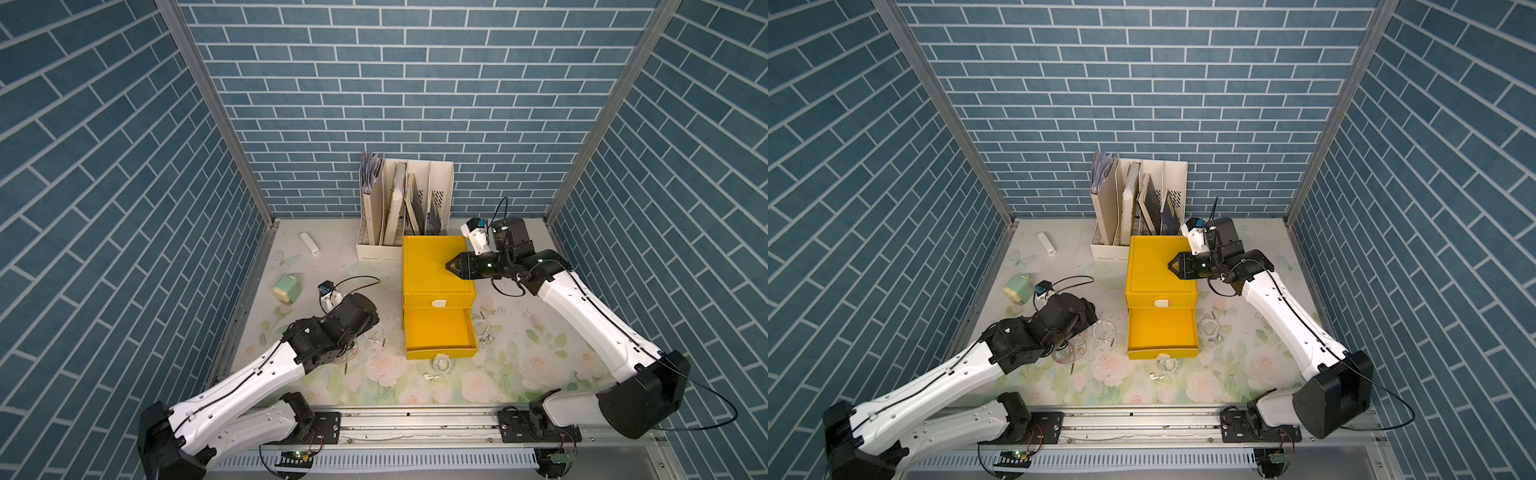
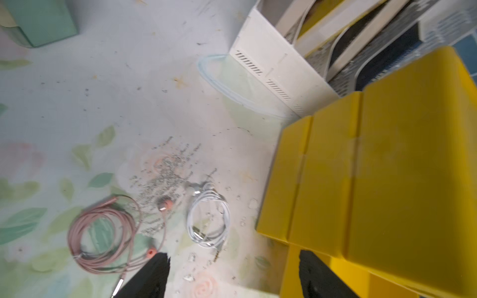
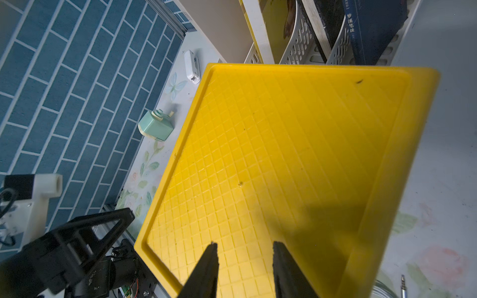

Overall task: Place the wired earphones into the drawer by color
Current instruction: Pick up the wired earphones from the center of the board.

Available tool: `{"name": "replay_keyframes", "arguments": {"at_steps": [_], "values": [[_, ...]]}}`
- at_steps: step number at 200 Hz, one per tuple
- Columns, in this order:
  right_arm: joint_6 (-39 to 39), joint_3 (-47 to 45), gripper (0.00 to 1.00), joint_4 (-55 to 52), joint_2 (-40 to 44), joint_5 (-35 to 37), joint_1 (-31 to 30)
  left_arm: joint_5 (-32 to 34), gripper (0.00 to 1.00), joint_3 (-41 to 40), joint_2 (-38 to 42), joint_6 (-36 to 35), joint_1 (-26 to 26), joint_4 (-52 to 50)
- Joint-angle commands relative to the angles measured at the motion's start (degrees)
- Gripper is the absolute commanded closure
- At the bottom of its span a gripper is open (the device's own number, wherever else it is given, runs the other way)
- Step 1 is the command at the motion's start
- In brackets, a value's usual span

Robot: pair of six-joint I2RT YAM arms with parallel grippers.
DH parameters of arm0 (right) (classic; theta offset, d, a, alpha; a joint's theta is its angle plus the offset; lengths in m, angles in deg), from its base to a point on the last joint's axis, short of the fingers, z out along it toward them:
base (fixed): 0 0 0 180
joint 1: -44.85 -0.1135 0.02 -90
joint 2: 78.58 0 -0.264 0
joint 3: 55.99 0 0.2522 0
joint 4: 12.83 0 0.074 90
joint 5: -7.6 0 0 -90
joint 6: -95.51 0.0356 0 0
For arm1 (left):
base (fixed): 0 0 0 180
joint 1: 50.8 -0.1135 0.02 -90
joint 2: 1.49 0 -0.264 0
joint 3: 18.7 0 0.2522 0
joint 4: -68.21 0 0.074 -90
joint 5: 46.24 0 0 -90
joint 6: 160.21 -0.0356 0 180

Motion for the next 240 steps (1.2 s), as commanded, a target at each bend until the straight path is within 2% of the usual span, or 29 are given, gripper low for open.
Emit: {"name": "replay_keyframes", "arguments": {"at_steps": [1,72,116,240], "values": [[-1.99,-1.32,0.6,-0.85,1.55,1.17,0.07,-8.53,0.16,-2.56,0.92,-8.78,-6.82,2.92],[-2.8,-2.66,0.59,-1.02,2.34,2.51,0.06,-16.59,0.16,-7.98,-0.71,-15.53,-18.23,5.72],[-3.02,-4.71,0.59,-0.78,3.57,2.83,0.06,-20.47,0.13,-12.5,-5.07,-16.13,-21.75,8.3],[-3.07,-9.07,0.59,0.47,5.14,2.95,0.06,-20.7,0.17,-13.27,-12.58,-20.87,-22.9,7.02]]}}
